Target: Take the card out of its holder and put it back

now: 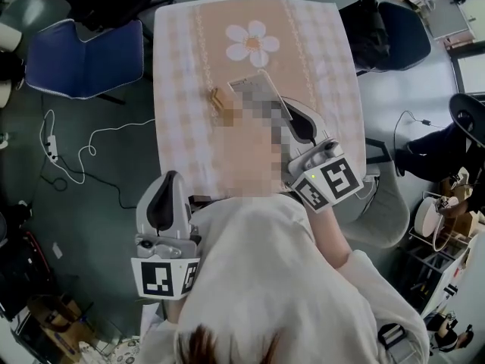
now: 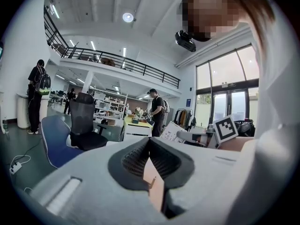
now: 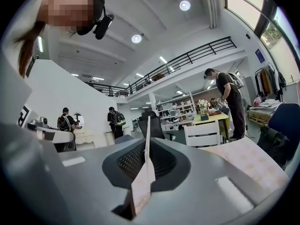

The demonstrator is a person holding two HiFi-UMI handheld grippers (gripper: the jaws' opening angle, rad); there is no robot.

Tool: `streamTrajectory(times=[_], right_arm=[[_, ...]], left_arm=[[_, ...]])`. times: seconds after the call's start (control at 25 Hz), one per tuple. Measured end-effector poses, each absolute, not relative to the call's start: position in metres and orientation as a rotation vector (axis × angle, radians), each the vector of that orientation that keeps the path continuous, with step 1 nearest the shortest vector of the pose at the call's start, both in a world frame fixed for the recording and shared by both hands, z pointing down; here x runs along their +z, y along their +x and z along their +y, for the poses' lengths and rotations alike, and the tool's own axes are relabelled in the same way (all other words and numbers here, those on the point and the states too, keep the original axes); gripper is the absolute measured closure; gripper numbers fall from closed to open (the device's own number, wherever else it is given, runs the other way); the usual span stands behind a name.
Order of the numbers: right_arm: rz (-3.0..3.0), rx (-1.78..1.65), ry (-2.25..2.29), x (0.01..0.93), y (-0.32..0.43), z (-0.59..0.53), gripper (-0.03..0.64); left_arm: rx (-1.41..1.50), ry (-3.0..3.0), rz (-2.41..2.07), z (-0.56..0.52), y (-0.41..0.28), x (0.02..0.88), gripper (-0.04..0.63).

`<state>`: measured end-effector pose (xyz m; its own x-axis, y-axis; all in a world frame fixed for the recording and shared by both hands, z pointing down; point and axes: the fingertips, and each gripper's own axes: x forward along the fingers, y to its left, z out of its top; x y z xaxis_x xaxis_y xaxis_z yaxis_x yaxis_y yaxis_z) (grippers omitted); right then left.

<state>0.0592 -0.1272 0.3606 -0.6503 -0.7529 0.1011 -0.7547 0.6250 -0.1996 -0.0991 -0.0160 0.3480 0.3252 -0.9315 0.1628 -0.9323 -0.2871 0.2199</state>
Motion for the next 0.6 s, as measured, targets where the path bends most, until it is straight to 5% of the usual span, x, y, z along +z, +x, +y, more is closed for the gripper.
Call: streamTrajectory(times=[0.6], right_arm=[[-2.741, 0.445, 1.295, 0.418, 0.038, -0.161, 0.601]], left_arm=[[0.006, 2.337, -1.63, -0.034, -0.104, 0.353, 0.595]])
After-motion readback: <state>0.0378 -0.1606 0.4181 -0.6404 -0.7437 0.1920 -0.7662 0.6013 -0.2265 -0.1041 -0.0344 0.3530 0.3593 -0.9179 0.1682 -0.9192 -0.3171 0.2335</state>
